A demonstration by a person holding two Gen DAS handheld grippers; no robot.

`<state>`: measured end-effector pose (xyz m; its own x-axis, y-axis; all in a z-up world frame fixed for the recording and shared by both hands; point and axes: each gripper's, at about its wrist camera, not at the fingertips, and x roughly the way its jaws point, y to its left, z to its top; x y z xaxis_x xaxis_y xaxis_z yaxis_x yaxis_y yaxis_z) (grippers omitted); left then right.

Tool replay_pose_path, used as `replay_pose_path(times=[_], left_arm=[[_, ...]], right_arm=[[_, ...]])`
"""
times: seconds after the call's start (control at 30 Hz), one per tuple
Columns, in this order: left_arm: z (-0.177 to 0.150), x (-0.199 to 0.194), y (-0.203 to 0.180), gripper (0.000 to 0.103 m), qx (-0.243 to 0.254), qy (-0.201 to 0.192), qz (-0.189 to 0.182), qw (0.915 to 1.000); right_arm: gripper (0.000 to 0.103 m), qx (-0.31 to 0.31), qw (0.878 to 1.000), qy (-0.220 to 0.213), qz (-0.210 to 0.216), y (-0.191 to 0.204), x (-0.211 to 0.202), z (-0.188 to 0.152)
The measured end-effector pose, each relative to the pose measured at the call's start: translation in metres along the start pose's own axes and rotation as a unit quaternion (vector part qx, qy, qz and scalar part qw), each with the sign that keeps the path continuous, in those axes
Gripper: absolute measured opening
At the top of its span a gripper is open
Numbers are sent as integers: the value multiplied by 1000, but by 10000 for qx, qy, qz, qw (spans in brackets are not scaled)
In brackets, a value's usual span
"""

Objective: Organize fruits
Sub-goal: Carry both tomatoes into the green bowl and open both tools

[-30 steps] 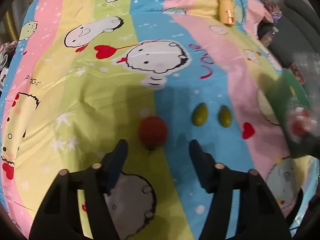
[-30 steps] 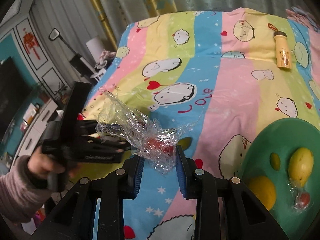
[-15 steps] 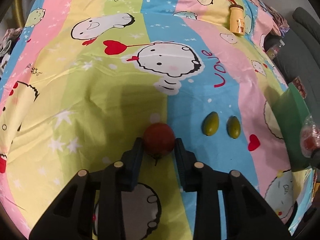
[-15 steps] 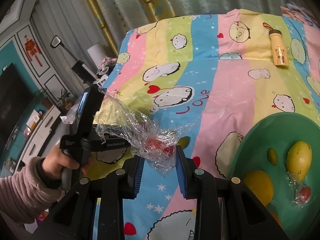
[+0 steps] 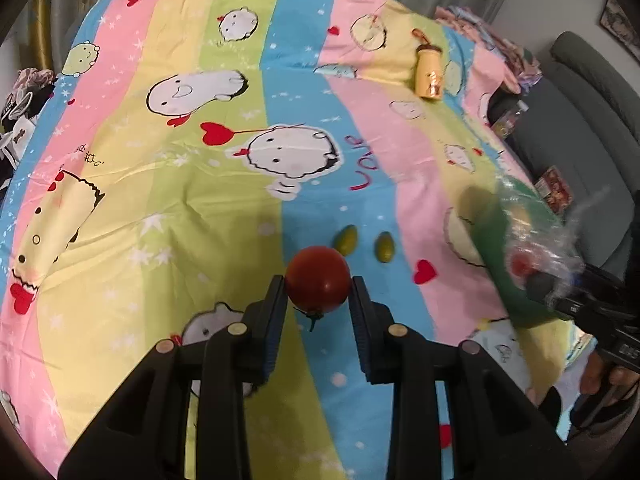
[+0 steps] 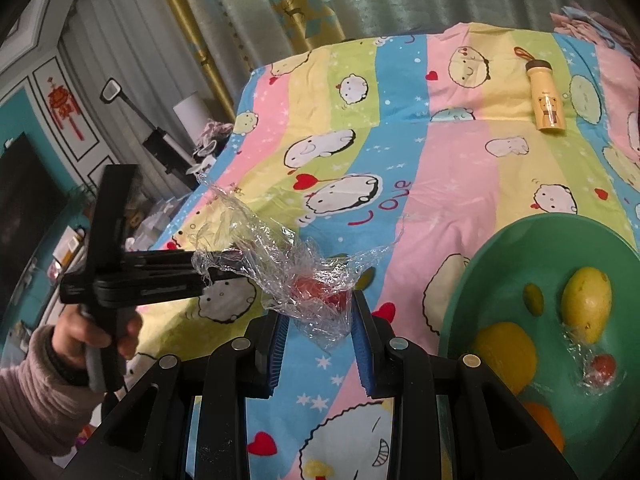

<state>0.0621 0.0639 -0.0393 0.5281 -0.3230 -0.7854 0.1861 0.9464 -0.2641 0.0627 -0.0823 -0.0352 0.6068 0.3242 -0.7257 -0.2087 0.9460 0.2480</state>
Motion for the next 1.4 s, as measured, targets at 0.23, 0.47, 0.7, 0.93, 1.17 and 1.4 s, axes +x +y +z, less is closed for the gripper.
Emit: replay_pose_path(times=[0.23,0.47,0.7,0.93,1.17,1.4], left_arm=[[-10,-20,-21,31,86,-135,-143,9998],[-12,-33,-45,31,294,-271,-240,9989],[-7,-34,-82,31,655,-293,-372,9967],[1,-29,-116,31,982,-302,-498,9935],[8,-19,-150,31,1288,-275,-605,9894],[14,-6,-178,31,1534,-216,-715,9853]], right_arm=[[32,2,9999,-143,-23,1,-17,-5],[32,26,9995,-306,-72,-2,-35,-8],[32,135,9984,-515,-196,-14,-57,-12],[32,305,9968,-669,-328,-31,-73,-16],[32,506,9942,-829,-463,-52,-87,-21],[32,723,9909,-947,-620,-73,-102,-29]])
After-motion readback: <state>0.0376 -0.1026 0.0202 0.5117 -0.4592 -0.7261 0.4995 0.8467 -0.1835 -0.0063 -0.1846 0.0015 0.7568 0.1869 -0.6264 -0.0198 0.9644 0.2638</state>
